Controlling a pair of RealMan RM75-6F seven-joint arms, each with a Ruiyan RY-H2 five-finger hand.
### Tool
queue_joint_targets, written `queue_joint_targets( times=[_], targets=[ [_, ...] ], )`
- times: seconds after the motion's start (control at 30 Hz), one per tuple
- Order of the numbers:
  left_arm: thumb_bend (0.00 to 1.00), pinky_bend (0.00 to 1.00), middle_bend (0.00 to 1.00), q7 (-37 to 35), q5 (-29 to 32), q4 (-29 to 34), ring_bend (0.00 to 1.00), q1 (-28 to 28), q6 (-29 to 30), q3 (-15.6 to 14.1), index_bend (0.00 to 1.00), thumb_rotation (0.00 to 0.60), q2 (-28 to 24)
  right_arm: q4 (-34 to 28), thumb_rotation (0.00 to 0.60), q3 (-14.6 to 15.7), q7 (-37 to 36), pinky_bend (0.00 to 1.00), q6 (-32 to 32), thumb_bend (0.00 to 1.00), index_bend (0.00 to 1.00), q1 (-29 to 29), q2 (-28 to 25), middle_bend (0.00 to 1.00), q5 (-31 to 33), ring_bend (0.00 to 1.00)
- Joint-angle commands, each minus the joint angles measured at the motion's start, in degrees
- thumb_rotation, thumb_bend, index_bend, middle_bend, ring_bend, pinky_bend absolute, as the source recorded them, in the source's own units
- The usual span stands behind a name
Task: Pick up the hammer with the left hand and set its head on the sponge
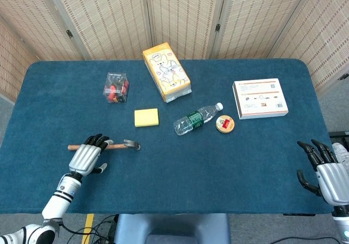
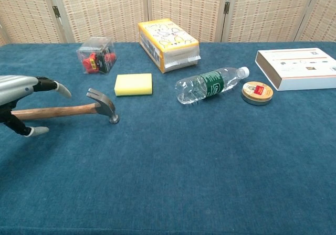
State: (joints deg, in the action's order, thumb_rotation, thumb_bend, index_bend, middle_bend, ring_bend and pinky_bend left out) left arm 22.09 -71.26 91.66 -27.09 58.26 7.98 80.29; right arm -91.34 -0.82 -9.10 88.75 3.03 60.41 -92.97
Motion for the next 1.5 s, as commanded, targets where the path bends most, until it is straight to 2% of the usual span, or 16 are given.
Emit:
queue_joint_targets(
  times=[0.03,0.43,0.63,0.9,1.2,1.5],
  targets=[
    [0.35,0.16,0.23,1.38,2.52,-1.89,0.13,-1.28,-0.37,0.80,0.23,0.600,2.46,-0.03,0.600,0.00,0.03,0.12,-0.10,0.37,0.10,0.03,-0.01,0.20,0.05,0.06],
    [0.38,0.16,0.28,4.63,8.59,-4.61,0.16,-3.90,-0.79,1.33,0.25,0.600,6.07,0.06,0.600,-0.03,-0.01,0.12,-0.47,0.37,0.10,-0.04,0.00,0.21,0.55,0.06],
    [0.45,0.16,0.33,5.37,10.11,-5.24,0.19,-4.99,-1.13,1.09,0.28,0.600,6.77,0.33,0.600,-0.06,-0.28,0.12,-0.73,0.37,0.10,0.02,0.06,0.21,0.75,0.06],
    [0.48,0.16,0.36,6.69,12.57,-5.91,0.20,-6.27,-1.82,0.59,0.30,0.600,7.30,0.87,0.600,-0.07,-0.81,0.12,-0.95,0.37,0.10,0.02,0.35,0.21,0.97,0.06],
    [0.55,0.16,0.42,7.79,13.90,-6.74,0.23,-7.25,-1.49,-0.03,0.35,0.600,7.79,1.26,0.600,-0.04,-1.22,0.12,-0.87,0.37,0.10,-0.14,0.44,0.22,1.09,0.06],
    [0.57,0.16,0.44,7.59,14.94,-7.31,0.27,-7.86,-1.12,-0.04,0.37,0.600,7.81,1.32,0.600,-0.14,-1.18,0.12,-1.30,0.37,0.10,0.08,0.52,0.22,1.27,0.06]
  ],
)
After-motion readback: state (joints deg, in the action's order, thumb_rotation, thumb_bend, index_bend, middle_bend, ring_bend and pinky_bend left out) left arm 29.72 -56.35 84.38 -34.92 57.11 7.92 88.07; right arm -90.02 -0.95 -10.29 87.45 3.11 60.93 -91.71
